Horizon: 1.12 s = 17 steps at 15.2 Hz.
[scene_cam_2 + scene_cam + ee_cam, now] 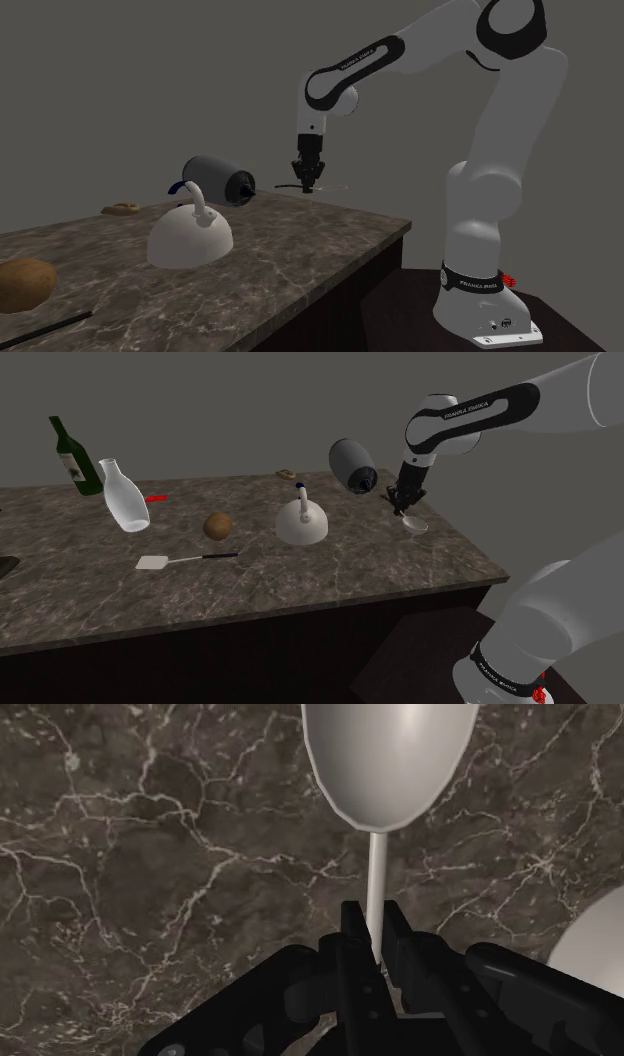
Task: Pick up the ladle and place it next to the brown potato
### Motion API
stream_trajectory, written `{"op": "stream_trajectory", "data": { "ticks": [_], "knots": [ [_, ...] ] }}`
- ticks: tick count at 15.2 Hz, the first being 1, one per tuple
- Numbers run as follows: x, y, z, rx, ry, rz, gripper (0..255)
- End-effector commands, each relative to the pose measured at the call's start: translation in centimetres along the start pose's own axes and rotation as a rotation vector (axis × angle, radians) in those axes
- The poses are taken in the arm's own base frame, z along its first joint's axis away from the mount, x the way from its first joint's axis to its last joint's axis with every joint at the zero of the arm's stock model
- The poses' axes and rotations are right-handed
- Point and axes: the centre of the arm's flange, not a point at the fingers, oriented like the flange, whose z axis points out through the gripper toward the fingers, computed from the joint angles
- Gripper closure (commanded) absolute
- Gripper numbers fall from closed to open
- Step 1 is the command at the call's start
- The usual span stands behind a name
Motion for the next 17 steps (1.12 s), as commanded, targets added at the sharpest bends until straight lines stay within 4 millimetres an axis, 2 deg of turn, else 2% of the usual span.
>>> {"op": "stream_trajectory", "data": {
  "ticks": [1,7,17],
  "knots": [
    [0.0,-0.1,-1.1,0.0,0.0,0.0,255],
    [0.0,-0.4,-3.7,0.0,0.0,0.0,255],
    [-1.2,-13.5,-2.2,0.0,0.0,0.0,255]
  ]
}}
